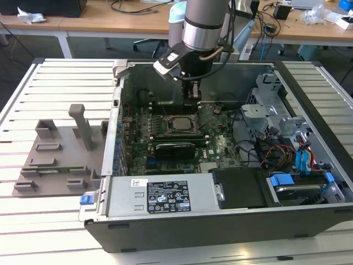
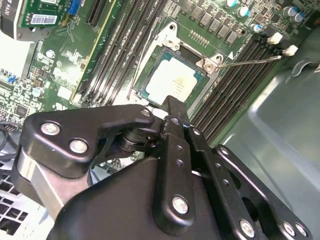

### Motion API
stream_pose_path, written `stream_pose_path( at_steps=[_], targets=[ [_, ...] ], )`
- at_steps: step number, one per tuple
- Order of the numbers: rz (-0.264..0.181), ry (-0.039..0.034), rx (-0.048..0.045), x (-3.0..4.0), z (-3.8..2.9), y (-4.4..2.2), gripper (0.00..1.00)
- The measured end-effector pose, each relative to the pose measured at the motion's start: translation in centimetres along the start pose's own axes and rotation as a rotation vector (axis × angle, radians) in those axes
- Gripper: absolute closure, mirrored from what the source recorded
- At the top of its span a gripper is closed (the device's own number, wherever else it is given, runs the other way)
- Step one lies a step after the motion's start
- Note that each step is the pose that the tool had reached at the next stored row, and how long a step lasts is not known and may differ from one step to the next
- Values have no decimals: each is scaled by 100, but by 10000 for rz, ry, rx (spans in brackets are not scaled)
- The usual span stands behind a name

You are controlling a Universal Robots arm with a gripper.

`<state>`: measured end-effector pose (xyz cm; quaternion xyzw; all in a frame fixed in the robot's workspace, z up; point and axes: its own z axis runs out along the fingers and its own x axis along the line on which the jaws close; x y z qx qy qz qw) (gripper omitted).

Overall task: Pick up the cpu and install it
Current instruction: 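Place the cpu into insertion slot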

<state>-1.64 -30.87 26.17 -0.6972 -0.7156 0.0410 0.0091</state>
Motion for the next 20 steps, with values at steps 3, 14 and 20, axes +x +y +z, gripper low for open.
stream_pose_path(
  at_steps=[3, 14, 20],
  targets=[
    [0, 0, 0, -3, -74, -5, 90],
    [0, 0, 0, -12, -275, -20, 90],
    [0, 0, 0, -18, -405, -29, 90]
  ],
)
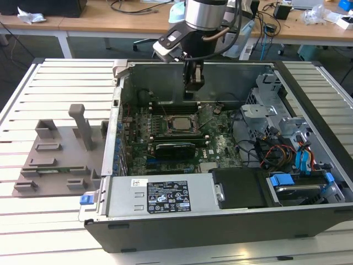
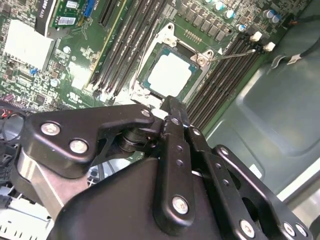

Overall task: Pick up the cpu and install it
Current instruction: 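Place the cpu into insertion slot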

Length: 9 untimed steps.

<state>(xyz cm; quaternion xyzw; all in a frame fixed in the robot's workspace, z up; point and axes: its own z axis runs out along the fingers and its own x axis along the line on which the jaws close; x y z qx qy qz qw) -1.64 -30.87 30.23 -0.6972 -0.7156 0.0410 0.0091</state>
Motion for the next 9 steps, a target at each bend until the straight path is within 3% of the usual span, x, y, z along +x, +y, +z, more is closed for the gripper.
stream_pose_path(
  at_steps=[9],
  targets=[
    [0, 3, 0, 0, -8, -1, 90]
  ],
)
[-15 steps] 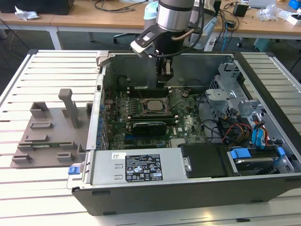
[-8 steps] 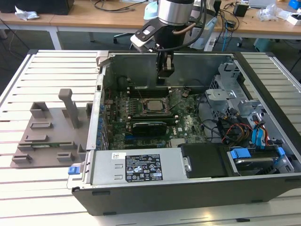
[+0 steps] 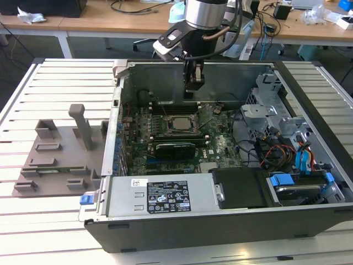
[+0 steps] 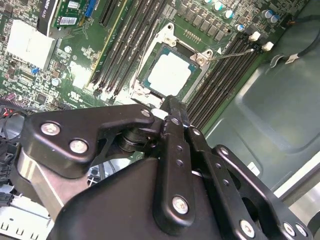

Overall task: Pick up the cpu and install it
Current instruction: 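Place the cpu into insertion slot, then close the cpu cover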

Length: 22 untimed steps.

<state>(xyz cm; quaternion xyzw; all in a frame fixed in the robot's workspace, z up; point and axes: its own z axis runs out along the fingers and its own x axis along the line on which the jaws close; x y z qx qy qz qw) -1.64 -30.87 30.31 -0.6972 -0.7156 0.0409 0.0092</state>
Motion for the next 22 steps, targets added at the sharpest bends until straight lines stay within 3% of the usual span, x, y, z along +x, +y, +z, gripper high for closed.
stream_pose_path(
  at_steps=[6, 10, 13, 15, 20, 22],
  targets=[
    [-1, 3, 0, 0, 0, 0, 90],
    [0, 2, 0, -2, -4, 62, 90],
    [0, 1, 0, -4, -9, 138, 90],
    [0, 2, 0, -7, -14, 242, 90],
    [-1, 2, 0, -11, -21, 391, 90],
    [0, 2, 0, -13, -24, 488, 90]
  ],
)
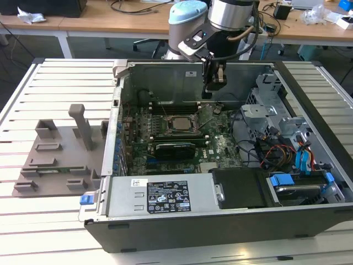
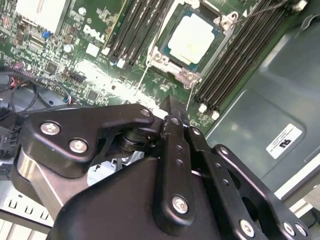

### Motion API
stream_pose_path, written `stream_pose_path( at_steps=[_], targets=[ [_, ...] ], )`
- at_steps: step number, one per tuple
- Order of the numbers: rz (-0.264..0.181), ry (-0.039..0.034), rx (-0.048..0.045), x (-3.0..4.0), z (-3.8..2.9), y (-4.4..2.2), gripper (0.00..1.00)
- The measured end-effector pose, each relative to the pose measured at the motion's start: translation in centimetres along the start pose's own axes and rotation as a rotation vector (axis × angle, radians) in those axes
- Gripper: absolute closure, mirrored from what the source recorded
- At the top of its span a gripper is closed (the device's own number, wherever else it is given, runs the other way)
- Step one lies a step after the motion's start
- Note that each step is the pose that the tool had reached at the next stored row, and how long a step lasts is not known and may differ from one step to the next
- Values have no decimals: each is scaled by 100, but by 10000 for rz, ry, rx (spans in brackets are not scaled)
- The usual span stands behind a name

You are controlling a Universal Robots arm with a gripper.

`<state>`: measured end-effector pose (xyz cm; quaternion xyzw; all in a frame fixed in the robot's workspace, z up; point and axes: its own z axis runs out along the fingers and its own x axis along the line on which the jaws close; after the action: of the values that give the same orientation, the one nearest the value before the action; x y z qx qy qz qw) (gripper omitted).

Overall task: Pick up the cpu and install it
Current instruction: 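Close the cpu cover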

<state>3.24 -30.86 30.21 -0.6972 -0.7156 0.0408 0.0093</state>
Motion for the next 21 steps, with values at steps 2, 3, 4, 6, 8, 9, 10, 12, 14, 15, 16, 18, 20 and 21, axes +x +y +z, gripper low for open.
stream_pose_path(
  at_steps=[2, 3, 4, 6, 8, 9, 10, 12, 14, 15, 16, 18, 20, 21],
  targets=[
    [0, 0, 1, -1, -1, 25, 90],
    [0, 0, 0, -1, -1, 38, 90],
    [-1, 0, 0, -1, 0, 49, 90],
    [-1, 0, 0, -2, 0, 70, 90],
    [-1, -5, 1, -2, -2, 99, 90],
    [0, -4, 0, -3, -2, 111, 90],
    [-1, -5, 1, -3, -1, 131, 90],
    [-2, -5, 4, -3, 16, 162, 90],
    [0, -6, 12, -1, 45, 196, 90],
    [-1, -6, 15, -1, 54, 214, 90],
    [-2, -5, 17, -1, 60, 229, 90],
    [-3, -5, 20, 1, 78, 257, 90],
    [-2, -4, 20, 2, 109, 276, 90],
    [-2, -4, 21, 2, 119, 280, 90]
  ],
)
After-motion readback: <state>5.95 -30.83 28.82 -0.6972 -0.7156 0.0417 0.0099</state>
